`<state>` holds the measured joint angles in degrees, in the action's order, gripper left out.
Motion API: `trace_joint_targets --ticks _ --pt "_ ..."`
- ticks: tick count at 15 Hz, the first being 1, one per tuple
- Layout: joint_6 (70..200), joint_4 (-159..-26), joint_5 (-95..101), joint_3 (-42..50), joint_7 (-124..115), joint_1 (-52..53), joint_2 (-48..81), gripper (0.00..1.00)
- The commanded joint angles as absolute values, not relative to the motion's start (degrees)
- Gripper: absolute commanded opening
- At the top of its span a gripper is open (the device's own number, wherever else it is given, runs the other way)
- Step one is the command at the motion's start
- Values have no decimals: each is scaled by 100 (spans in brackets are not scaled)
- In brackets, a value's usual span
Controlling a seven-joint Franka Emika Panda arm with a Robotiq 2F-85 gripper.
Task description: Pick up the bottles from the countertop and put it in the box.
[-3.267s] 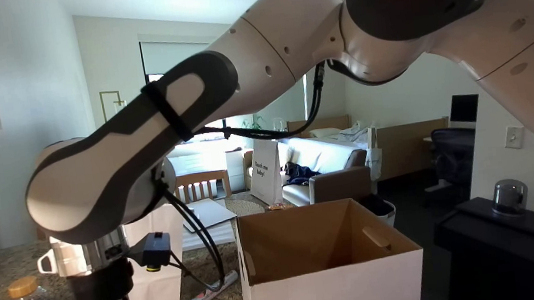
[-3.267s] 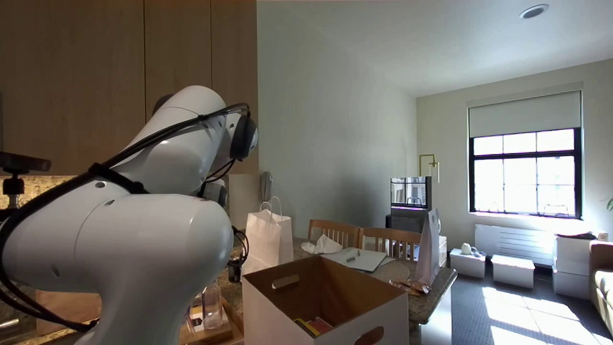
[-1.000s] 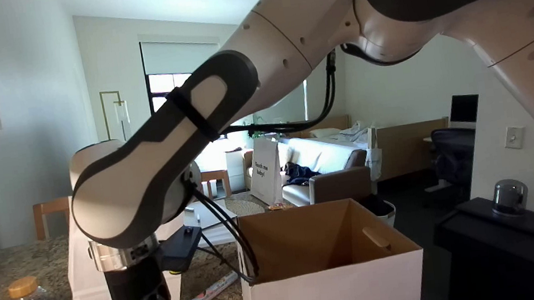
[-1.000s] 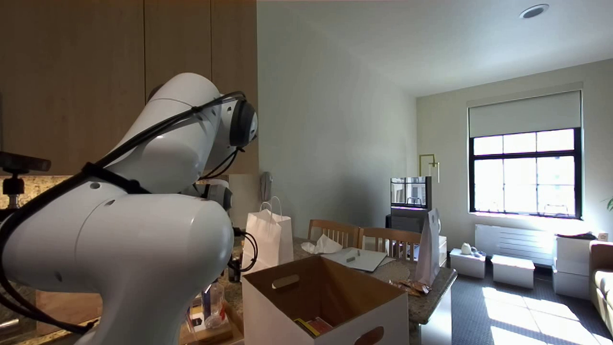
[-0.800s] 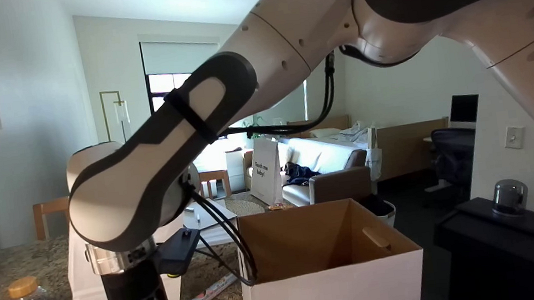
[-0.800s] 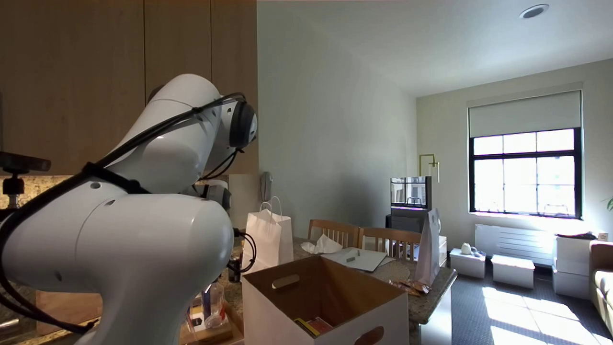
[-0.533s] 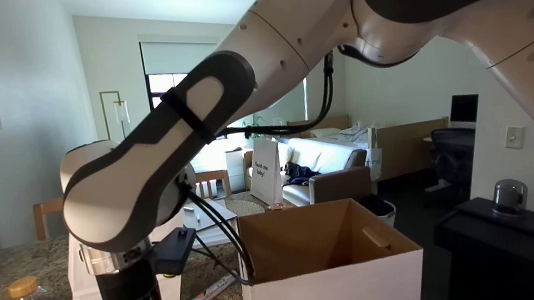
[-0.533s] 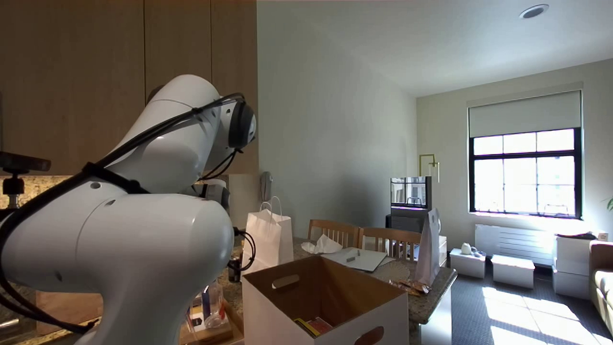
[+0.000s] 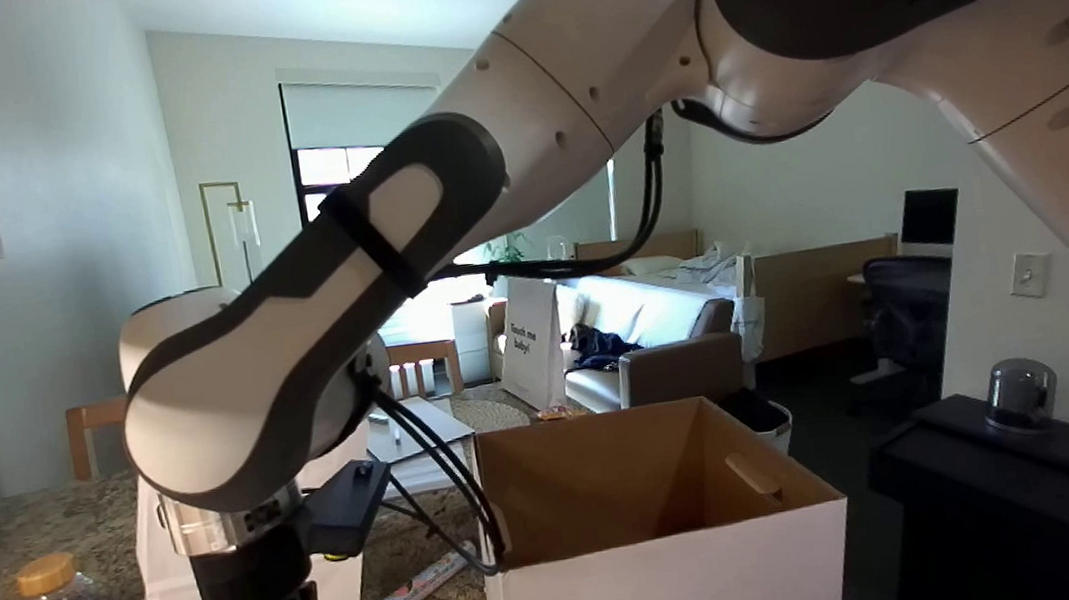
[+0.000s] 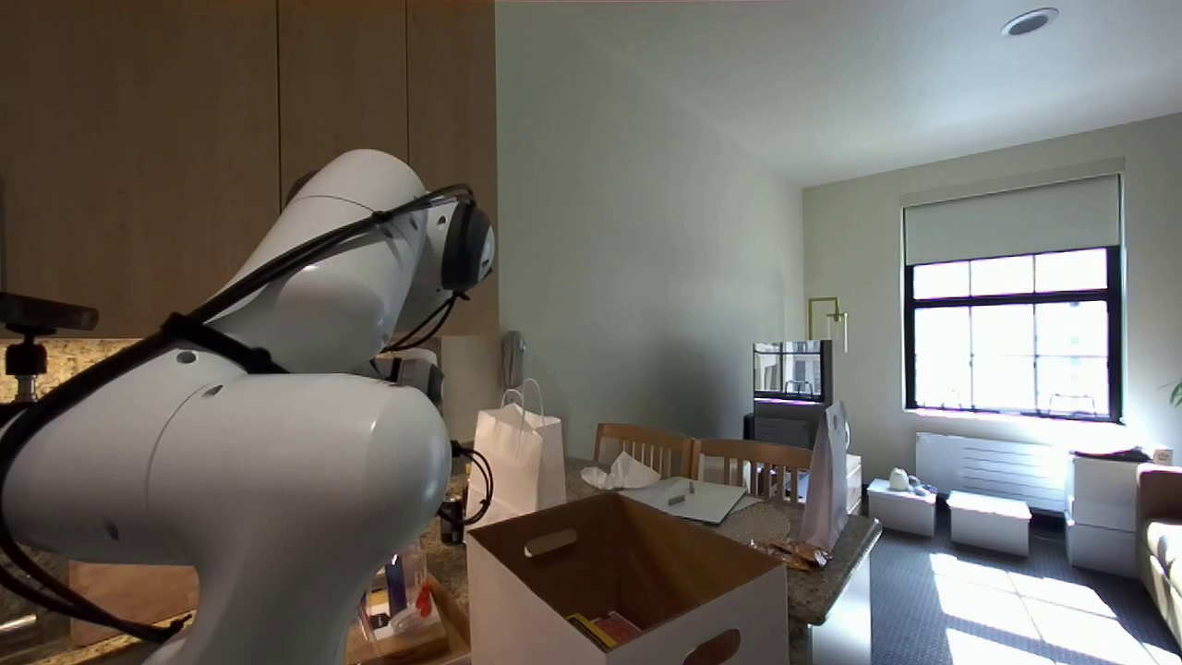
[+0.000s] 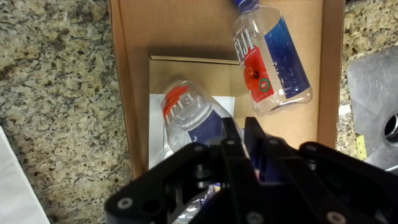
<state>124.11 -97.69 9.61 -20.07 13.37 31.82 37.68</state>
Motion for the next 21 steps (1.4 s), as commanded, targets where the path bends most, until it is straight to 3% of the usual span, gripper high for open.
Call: trace_joint_targets --ticks 1,10,21 --pt "12476 -9818 1032 -2024 1264 3189 3713 41" --pt "12276 -9624 1082 -1987 1213 3274 3778 97" --pt "12002 -9205 994 -1984 1343 3273 4222 100"
